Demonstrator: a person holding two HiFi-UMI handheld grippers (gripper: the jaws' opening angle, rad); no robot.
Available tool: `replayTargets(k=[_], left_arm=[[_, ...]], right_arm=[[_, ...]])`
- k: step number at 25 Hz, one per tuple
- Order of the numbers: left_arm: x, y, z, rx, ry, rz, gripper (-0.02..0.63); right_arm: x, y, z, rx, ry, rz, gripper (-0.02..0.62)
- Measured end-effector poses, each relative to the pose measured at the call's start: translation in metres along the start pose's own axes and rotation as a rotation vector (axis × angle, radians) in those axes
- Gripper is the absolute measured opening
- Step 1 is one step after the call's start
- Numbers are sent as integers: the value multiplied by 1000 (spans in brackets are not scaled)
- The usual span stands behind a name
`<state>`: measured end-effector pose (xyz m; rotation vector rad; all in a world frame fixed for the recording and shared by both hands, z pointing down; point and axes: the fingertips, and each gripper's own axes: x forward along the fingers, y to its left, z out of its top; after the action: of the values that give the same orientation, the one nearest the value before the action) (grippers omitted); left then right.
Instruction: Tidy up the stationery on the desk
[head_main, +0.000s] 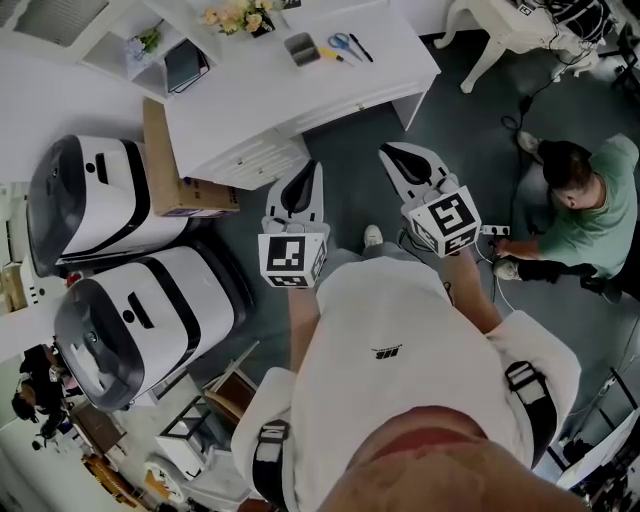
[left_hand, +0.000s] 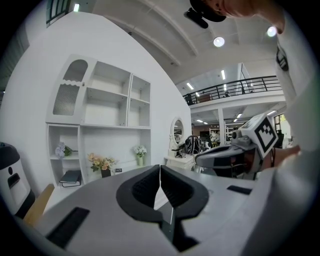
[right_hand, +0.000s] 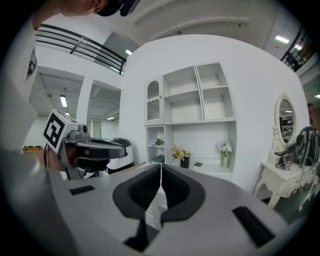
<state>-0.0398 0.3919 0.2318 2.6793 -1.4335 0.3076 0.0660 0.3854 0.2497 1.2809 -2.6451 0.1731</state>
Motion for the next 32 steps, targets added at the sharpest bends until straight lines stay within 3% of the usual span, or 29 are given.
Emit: replayTargets(k=[16,32], left_arm=[[63,25,3,2,1,13,0],[131,90,-4,-28,18,-7,0]], right_arm=[[45,-53,-1,9,1,12,-2],[126,-93,-1,23,37,-8,-2]])
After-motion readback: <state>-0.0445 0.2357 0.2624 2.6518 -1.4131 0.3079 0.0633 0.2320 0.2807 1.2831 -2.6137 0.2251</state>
